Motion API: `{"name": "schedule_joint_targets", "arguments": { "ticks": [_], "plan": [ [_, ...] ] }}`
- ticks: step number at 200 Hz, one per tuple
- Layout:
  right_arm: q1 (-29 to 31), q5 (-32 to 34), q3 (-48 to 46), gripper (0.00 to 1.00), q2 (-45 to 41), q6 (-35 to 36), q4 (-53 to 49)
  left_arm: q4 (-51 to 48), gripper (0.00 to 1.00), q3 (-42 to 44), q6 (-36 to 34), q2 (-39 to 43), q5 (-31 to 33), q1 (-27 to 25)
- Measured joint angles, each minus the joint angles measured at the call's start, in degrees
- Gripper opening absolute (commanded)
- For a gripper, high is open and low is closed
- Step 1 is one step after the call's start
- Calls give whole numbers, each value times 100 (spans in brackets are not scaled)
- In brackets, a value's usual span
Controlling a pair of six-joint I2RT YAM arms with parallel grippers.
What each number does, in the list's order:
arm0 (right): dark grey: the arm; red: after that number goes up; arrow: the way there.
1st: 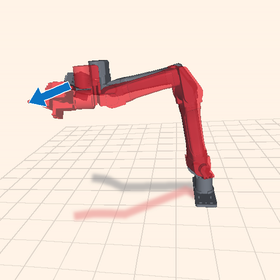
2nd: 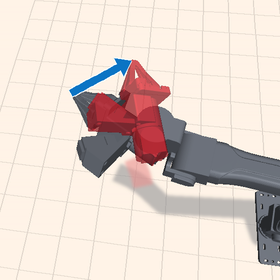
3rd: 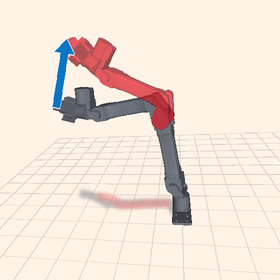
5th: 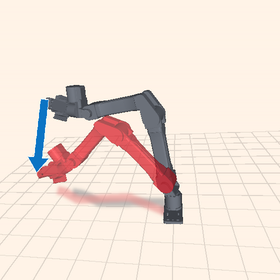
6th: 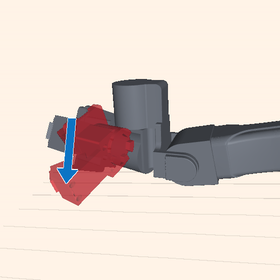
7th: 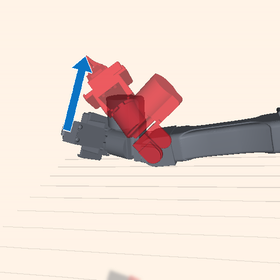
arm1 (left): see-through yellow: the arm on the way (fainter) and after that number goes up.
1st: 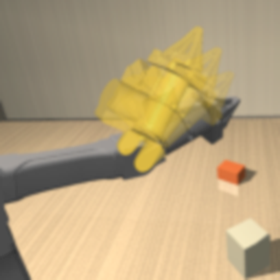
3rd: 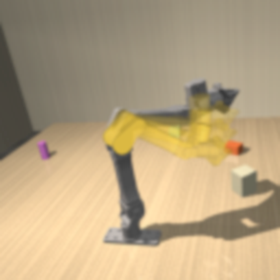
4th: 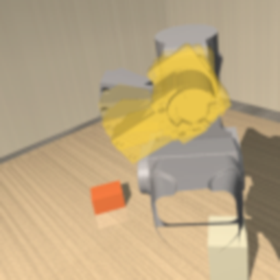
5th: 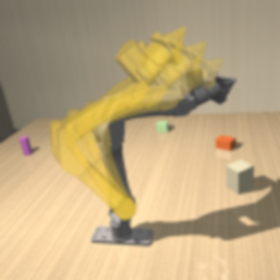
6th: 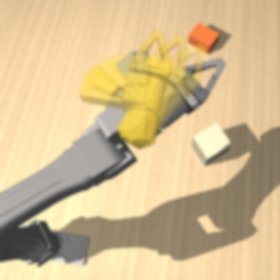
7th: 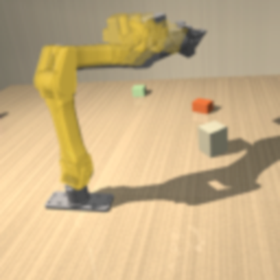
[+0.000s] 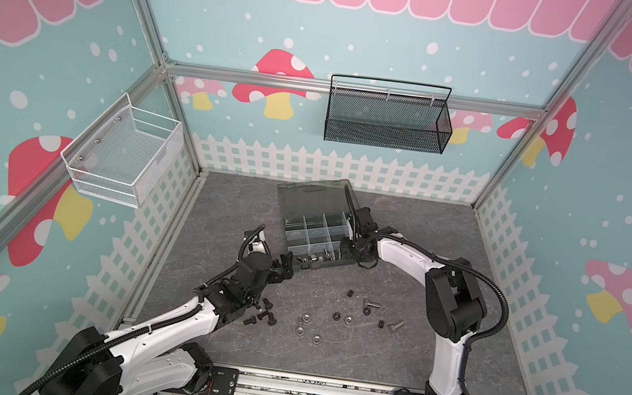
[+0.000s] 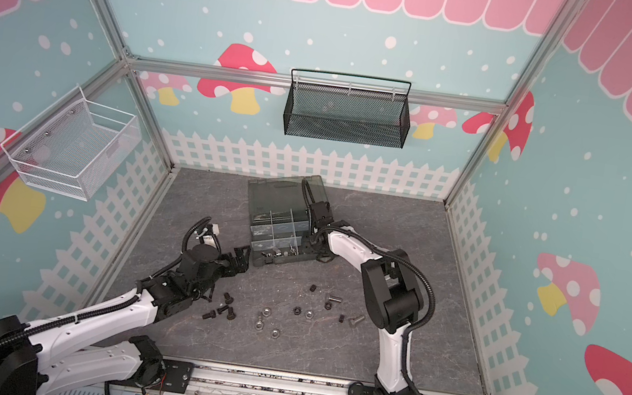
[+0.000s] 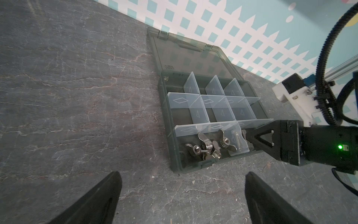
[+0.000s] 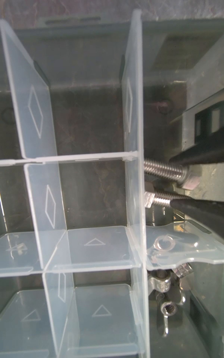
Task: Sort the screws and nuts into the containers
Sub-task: 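Open the right gripper to drop the second bolt into the compartment, then move the right gripper back over the loose bolts on the table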
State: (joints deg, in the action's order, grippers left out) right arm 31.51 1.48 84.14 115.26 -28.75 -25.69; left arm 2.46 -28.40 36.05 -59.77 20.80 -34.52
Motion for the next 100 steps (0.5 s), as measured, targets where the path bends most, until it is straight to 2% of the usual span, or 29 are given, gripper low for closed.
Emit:
{"name": "schedule_joint_targets", "arguments": {
  "ticks": [58, 100],
  "plan": [
    [0, 0, 15, 38, -74, 26, -35, -2, 100, 0, 2, 28, 0, 0],
    [0, 79, -15, 39, -789, 94, -203, -7, 100, 0, 20, 66, 0, 0]
  ]
}}
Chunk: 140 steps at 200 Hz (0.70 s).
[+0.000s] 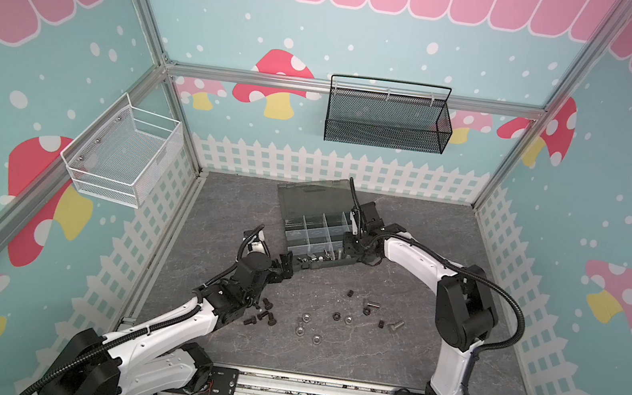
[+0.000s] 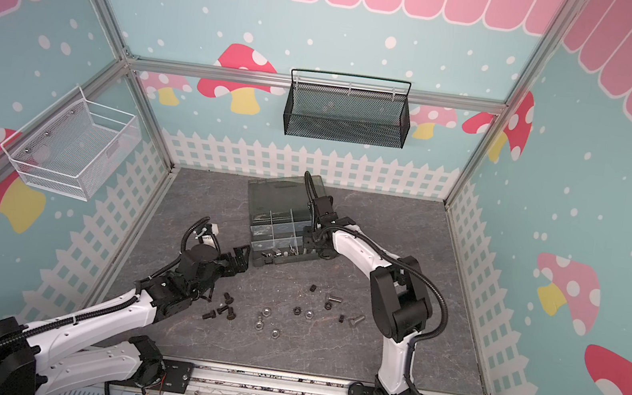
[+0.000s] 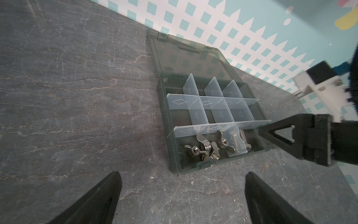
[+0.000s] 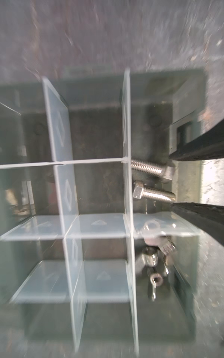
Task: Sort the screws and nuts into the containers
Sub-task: 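Move the right gripper back over the loose bolts on the table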
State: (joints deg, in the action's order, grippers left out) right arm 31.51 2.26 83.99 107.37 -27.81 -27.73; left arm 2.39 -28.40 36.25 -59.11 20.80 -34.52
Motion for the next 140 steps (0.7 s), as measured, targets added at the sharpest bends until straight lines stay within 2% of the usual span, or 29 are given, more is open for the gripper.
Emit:
{"name": "schedule_joint_targets", "arguments": {
  "ticks": [56, 105, 140],
  "plan": [
    [2, 350, -1161, 39, -1537, 37, -286, -2, 100, 0, 0, 116, 4, 2],
    [4, 599, -2481, 41, -2149, -55, -960, -2, 100, 0, 4, 127, 0, 17],
    [4, 680, -2957, 42, -2302, -184, -1198, 2, 100, 0, 52, 120, -9, 28]
  ]
}}
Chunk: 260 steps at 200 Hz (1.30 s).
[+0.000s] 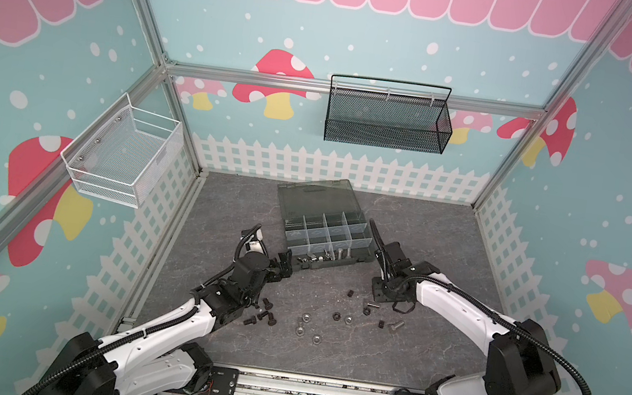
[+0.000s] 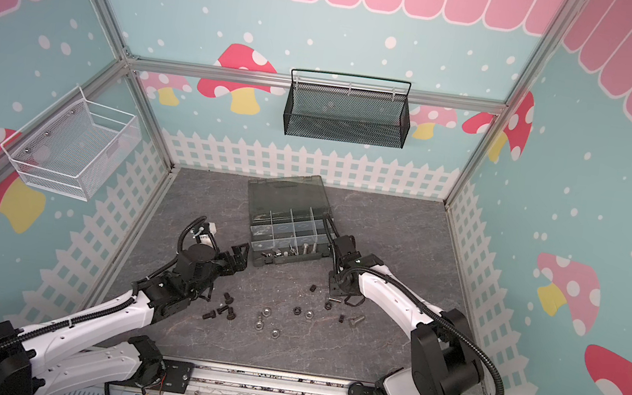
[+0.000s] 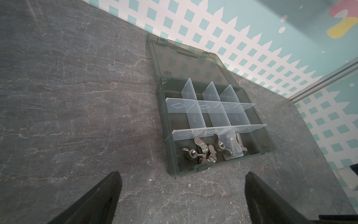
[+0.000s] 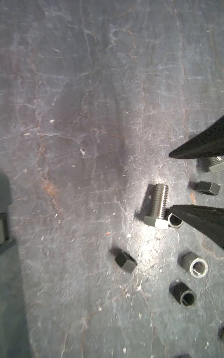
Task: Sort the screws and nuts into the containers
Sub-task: 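Move the right gripper back over the loose bolts on the table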
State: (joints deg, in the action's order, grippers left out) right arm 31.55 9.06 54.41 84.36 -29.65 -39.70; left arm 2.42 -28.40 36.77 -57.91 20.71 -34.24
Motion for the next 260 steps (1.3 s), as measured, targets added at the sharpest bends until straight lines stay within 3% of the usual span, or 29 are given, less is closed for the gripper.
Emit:
{"name": "schedule_joint_targets", "arguments": {
  "ticks": [68, 260],
  "plan": [
    [0, -11, -481, 50, 0, -173, -76, 20, 100, 0, 57, -26, -37, 0],
    [0, -345, -332, 65, 822, 9, 651, 35, 99, 0, 59, -118, -81, 2]
  ]
}}
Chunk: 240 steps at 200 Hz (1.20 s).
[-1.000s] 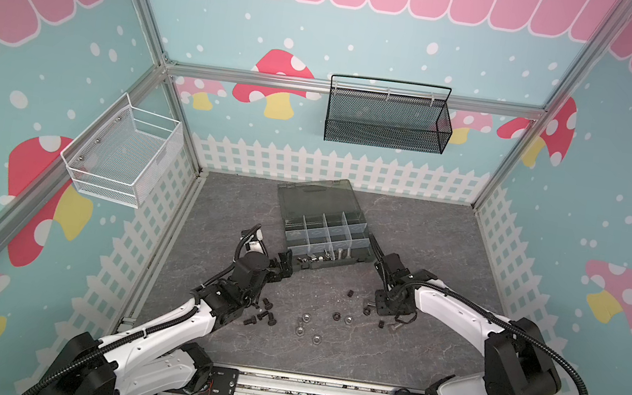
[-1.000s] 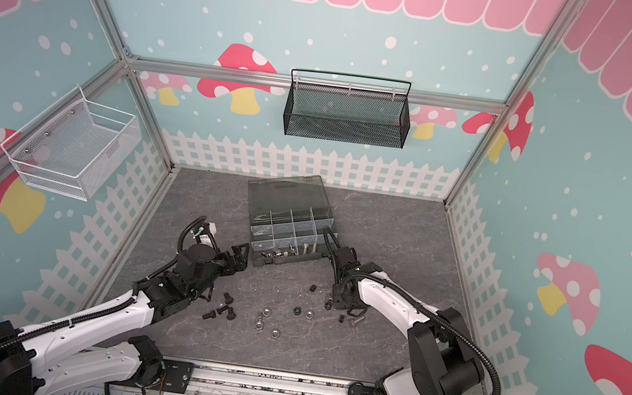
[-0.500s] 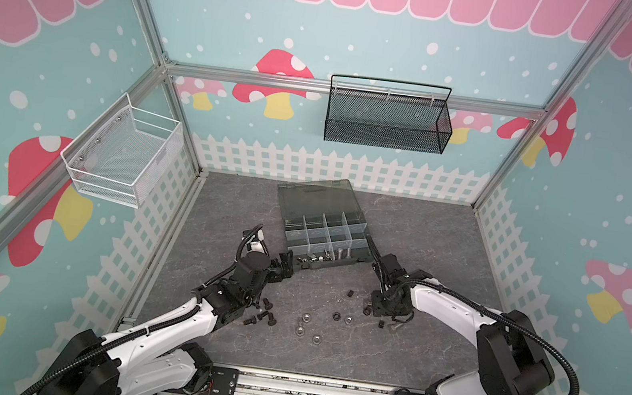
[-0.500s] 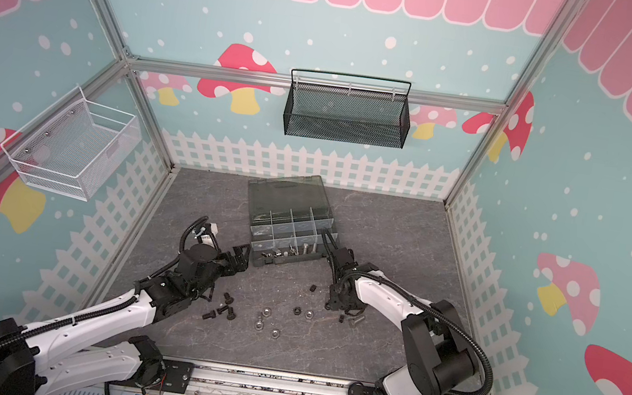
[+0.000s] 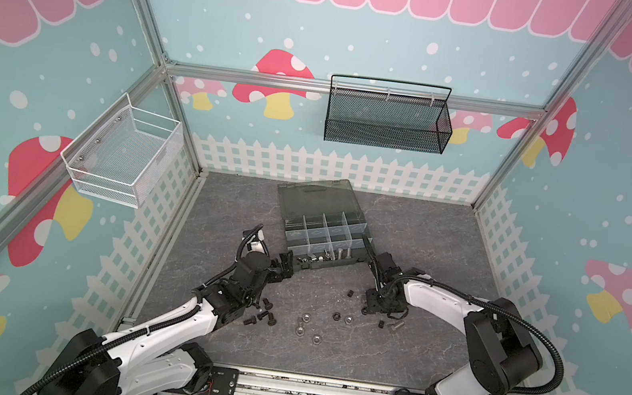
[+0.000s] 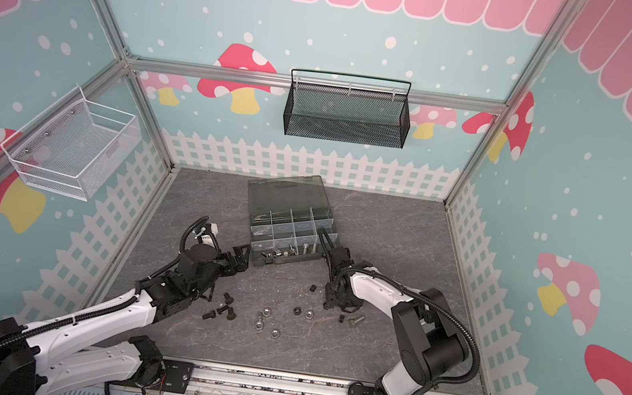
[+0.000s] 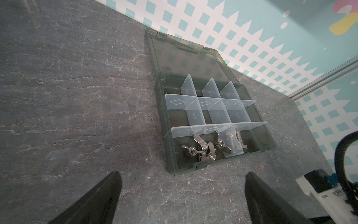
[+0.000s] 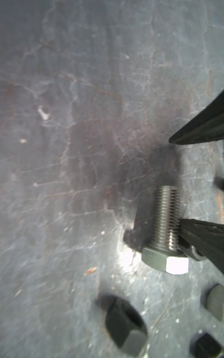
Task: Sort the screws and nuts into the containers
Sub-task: 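Move the right gripper back over the loose bolts on the table, then lower the right gripper onto a silver hex bolt and close it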
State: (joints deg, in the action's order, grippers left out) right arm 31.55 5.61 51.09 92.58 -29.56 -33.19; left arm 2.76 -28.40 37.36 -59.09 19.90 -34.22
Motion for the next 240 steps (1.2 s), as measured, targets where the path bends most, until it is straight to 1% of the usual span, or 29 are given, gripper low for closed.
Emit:
{"name": "schedule_joint_targets", "arguments": {
  "ticks": [13, 91, 126, 174, 211, 223, 240],
  "plan": [
    [0, -9, 63, 66, 70, 22, 50, -2, 100, 0, 0, 0, 0, 2],
    [0, -109, 417, 67, 402, 221, 275, 4, 99, 0, 11, -98, -22, 2],
    [0, -164, 584, 66, 498, 330, 356, 4, 100, 0, 20, -116, -42, 2],
    [0, -210, 708, 51, 706, 448, 463, 7, 99, 0, 28, -157, -52, 2],
    [0, -225, 767, 45, 774, 470, 527, 7, 100, 0, 63, -157, -63, 2],
    [0, -238, 782, 39, 787, 498, 544, 7, 99, 0, 66, -157, -63, 2],
    [0, -273, 793, 29, 804, 542, 573, 7, 100, 0, 70, -155, -63, 2]
  ]
}}
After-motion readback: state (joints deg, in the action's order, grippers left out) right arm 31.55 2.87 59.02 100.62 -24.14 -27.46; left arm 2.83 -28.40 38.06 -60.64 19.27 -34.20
